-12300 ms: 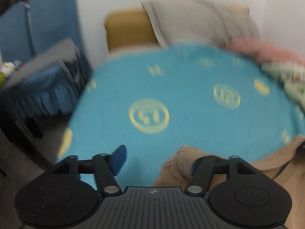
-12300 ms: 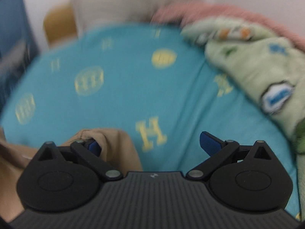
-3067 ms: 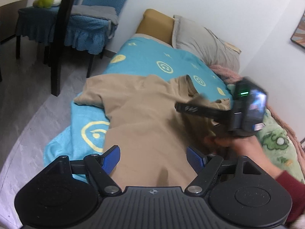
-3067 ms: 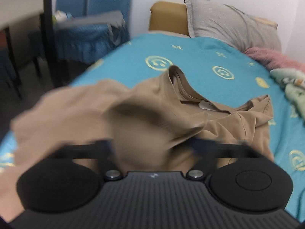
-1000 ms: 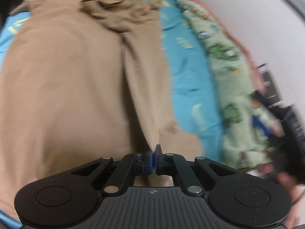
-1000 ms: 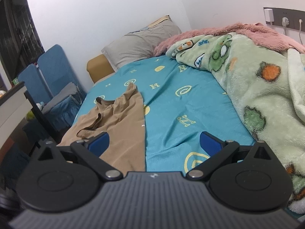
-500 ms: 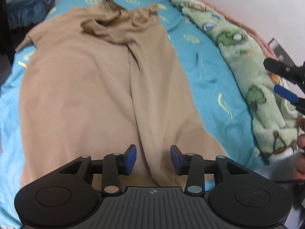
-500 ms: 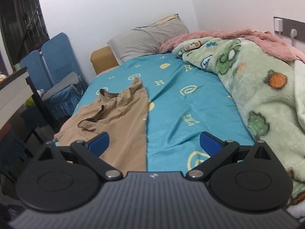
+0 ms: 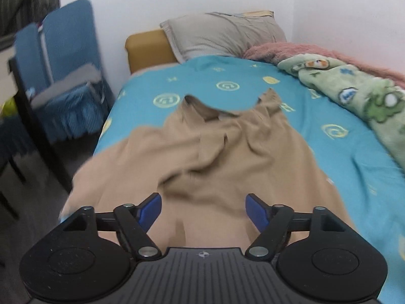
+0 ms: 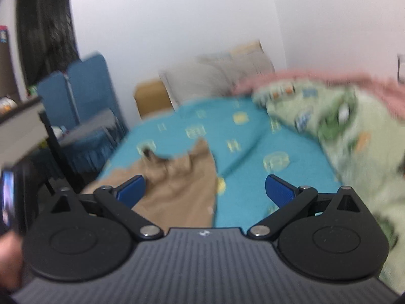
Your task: Fold clothes
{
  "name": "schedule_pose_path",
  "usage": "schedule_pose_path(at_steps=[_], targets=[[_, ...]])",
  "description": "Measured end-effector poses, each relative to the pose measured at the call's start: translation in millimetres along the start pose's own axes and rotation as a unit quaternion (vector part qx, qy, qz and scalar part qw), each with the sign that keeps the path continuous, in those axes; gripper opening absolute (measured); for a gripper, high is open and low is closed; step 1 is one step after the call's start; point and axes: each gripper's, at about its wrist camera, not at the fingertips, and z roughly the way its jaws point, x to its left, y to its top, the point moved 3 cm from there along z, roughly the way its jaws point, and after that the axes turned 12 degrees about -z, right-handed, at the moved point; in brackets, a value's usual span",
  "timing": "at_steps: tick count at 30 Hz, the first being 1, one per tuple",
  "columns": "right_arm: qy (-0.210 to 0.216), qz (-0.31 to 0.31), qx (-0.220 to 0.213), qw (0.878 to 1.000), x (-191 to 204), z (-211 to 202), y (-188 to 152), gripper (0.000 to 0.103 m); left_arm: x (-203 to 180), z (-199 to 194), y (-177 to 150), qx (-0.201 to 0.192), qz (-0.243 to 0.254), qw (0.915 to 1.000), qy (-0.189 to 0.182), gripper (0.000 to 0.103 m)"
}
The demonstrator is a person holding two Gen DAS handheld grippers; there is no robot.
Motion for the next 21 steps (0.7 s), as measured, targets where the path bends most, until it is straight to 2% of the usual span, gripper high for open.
schedule_pose_path(at_steps=[3,8,11,13,15,17,18,20,21], targets=[[-0.006,0.006,0.04,0.999,-5,32,-13,0.103,-2,38,13,-0.008,-0.001,0.9999,-0.007,0.079],[0.006,0.003,0.048,0.999,-3,67,-21,0.103,7,104,12,0.016,-0.002,0.9999,-0.003,0.079],[0.013,0.004,0.072,0.997,-5,88,-31,0.103,18,127,18,0.003,0.004,0.9999,-0.009,0.078],[0.015,0.011,0.089,0.996,-7,100,-38,0.103,32,134,27,-0.022,-0.005,0.9997,0.009,0.078],[0.015,0.02,0.097,0.995,-10,106,-41,0.103,55,138,39,-0.038,-0.043,0.9973,0.047,0.078],[0.014,0.024,0.1,0.995,-12,109,-42,0.103,88,137,49,-0.054,-0.098,0.9905,0.08,0.077],[0.014,0.025,0.101,0.994,-13,109,-43,0.103,107,135,53,-0.062,-0.129,0.9851,0.095,0.076],[0.015,0.028,0.104,0.994,-13,109,-44,0.103,148,126,53,-0.072,-0.21,0.9713,0.084,0.079],[0.016,0.03,0.105,0.994,-12,108,-44,0.103,172,122,48,-0.069,-0.257,0.9607,0.077,0.081]])
